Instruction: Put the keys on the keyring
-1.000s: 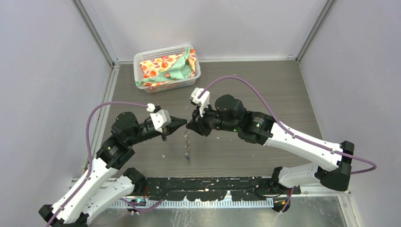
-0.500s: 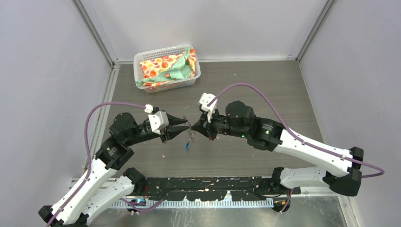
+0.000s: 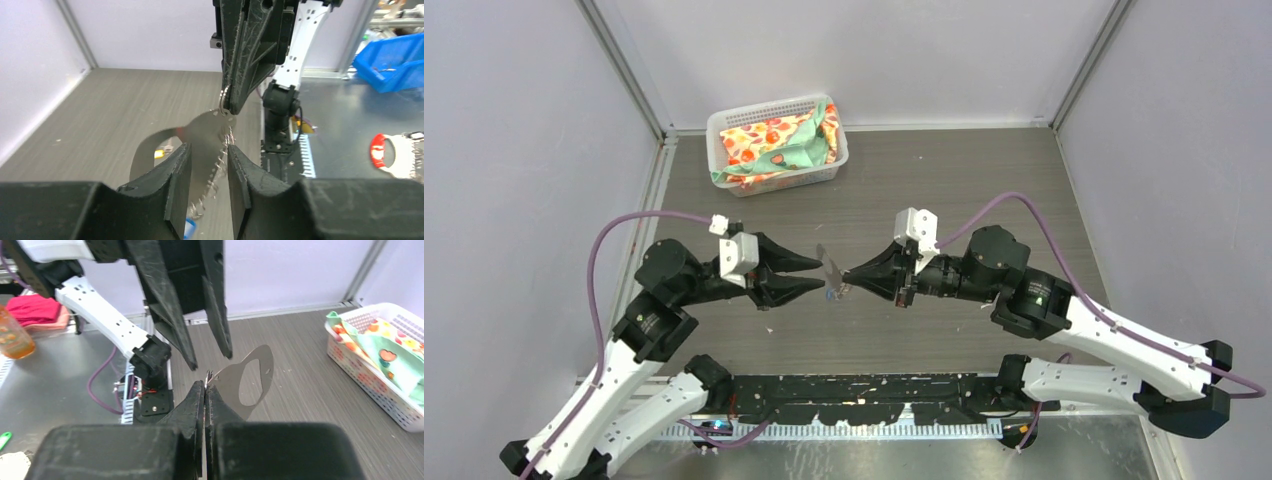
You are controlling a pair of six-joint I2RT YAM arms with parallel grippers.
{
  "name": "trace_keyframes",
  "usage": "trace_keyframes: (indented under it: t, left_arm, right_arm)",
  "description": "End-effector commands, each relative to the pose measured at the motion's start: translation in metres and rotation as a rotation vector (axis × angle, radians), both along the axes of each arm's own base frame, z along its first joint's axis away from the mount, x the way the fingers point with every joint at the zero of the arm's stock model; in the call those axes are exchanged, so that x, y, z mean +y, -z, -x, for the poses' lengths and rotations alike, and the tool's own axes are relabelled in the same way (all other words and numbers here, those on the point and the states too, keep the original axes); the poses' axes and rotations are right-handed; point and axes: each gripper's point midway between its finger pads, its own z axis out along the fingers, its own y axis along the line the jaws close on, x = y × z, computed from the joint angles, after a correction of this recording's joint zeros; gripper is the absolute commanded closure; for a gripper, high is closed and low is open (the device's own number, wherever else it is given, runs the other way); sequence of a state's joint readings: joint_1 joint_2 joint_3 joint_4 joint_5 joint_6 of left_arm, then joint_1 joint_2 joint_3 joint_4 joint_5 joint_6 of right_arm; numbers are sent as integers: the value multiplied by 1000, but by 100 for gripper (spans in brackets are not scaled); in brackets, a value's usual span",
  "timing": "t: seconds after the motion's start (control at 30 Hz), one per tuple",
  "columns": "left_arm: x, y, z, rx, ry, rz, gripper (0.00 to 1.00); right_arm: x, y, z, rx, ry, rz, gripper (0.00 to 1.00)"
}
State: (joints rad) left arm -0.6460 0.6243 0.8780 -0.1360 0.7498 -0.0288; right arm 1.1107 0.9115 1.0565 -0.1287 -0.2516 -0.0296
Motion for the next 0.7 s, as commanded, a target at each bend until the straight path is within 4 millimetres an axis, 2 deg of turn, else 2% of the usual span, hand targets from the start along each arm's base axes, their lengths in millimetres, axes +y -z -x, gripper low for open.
trace_keyframes:
  t: [0.0,0.17,0.33,0.47,0.67]
  left_arm:
    - [-9,-23,17,85,122,61,67]
    - [-13,-33,27,104,199,76,71]
    - [-12,-33,31,92,222,71,75]
    - [-11,-35,36,75,237,71,80]
    - [-8,-33,49,32,305,47,81]
  right_arm:
    - [7,-37,21,-45,-124,-121,99]
    - [10,-40,27,-46,-168,-121,99]
    - [14,-41,26,-36,-176,-103,99]
    - [16,-37,22,-24,-158,-65,99]
    - [16,-33,13,-29,-116,-5,99]
